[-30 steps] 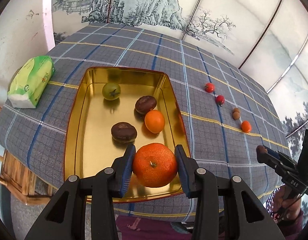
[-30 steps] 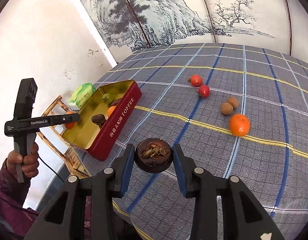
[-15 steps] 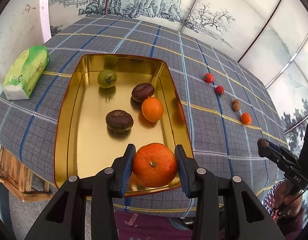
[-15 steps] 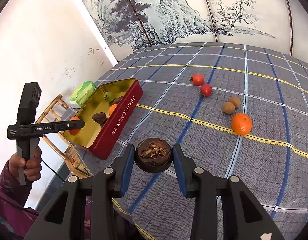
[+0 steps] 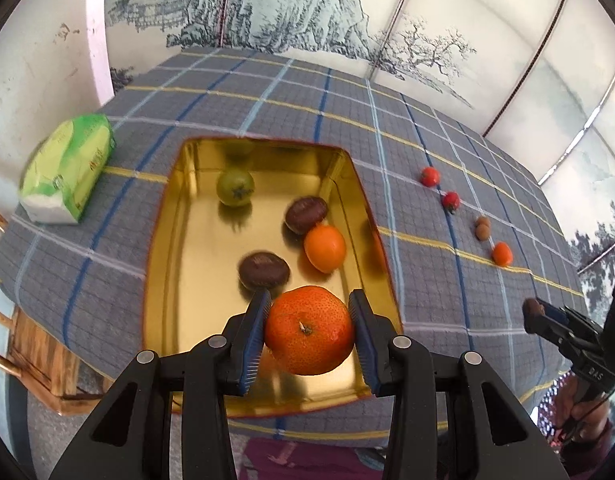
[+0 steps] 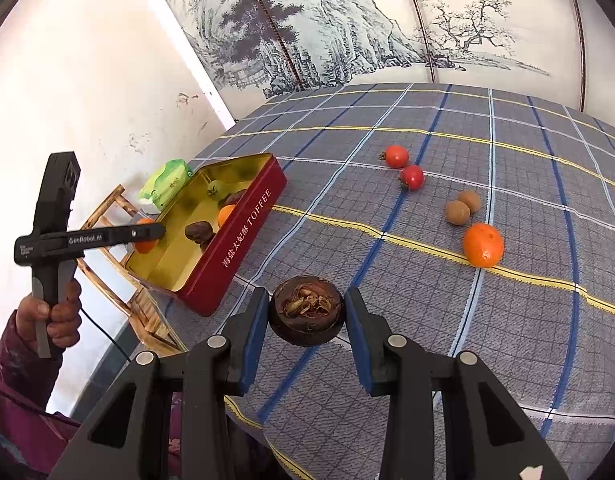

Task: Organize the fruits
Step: 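Carry the tangerine into the gold tin and open the left gripper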

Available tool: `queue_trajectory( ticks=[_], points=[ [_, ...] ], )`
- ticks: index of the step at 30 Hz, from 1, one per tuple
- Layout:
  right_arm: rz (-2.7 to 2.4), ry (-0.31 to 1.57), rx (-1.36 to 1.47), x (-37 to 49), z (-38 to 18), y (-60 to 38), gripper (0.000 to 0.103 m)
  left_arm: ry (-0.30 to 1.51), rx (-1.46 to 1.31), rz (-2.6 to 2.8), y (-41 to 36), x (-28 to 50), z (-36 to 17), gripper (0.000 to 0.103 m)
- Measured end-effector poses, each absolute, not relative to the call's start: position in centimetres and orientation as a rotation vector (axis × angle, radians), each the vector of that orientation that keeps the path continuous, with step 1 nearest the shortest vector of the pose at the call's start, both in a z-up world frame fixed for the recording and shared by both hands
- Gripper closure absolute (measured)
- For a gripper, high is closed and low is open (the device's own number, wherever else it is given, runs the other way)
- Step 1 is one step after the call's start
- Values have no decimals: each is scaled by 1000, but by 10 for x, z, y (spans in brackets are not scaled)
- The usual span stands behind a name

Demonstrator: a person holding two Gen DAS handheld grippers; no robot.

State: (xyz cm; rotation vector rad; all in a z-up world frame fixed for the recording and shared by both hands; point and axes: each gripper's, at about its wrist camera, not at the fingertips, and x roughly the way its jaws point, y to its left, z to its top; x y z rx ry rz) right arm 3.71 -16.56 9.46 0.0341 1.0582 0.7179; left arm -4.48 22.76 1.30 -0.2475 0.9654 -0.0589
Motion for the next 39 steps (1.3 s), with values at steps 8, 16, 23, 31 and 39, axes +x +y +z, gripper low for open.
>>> queue_trajectory(
  ticks=[8,16,23,31,39],
  points=[
    [717,1060,29,37,94,-165,67,963,-196,14,255,-12,7,62],
    [712,1071,27,40,91,-166,67,985,-162,69,272,20,-11,61],
    [710,1081,21,42,89,-164,67,1021,-165,87,278,43,-30,61],
    [708,1087,17,42,88,-162,67,1042,-183,83,280,55,-42,61],
    [713,1093,13,42,85,-159,67,1046,-185,85,279,55,-41,61]
  ],
)
